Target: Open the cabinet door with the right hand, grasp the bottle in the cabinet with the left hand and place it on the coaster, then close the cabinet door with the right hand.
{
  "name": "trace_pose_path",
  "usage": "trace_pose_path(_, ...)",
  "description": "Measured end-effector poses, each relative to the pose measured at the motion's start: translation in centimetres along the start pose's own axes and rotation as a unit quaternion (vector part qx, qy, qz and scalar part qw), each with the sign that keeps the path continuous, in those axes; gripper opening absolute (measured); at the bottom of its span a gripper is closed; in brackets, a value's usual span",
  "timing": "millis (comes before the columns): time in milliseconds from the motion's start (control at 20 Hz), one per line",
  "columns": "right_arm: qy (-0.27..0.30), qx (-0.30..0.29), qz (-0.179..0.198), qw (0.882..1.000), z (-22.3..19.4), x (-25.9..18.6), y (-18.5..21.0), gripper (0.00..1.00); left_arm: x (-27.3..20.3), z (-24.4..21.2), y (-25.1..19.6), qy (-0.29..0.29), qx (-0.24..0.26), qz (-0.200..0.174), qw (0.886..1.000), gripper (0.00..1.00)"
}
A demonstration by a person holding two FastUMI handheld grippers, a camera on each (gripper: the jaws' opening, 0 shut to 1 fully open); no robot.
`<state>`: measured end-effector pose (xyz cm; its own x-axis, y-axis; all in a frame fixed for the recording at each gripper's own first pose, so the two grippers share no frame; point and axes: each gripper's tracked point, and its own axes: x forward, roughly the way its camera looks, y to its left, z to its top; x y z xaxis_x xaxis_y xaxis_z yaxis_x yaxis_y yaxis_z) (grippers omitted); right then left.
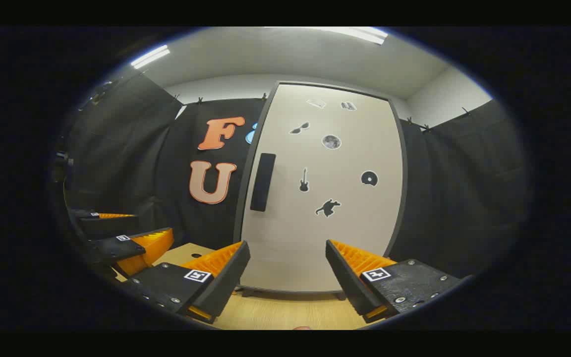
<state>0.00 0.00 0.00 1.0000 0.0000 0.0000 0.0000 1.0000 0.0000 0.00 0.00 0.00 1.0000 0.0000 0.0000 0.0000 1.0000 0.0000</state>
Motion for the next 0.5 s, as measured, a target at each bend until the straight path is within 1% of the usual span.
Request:
trace_pose_path(200,0.004,0.002,-0.005,1.0,0.0,0.1,0.3,0.95,0.0,0.0,0.4,0.0,0.008,-0.005,1.0,0.96)
trace_pose_path(250,0.002,0.004,-0.007,1.0,0.2,0.2,0.3,0.95,-0.1,-0.2,0.5,0.002,0.007,-0.006,1.0,0.97)
trace_pose_path(300,0.0,0.006,-0.009,1.0,0.3,0.3,0.2,0.95,-0.2,-0.1,0.6,0.003,0.006,-0.007,1.0,0.95)
trace_pose_path(450,-0.005,0.014,-0.008,1.0,0.8,0.8,0.4,0.95,0.1,-0.1,1.2,0.002,0.007,-0.007,1.0,0.97)
trace_pose_path(500,-0.006,0.013,-0.007,1.0,0.8,1.0,0.6,0.95,0.3,0.1,1.4,-0.001,0.007,-0.006,1.0,0.96)
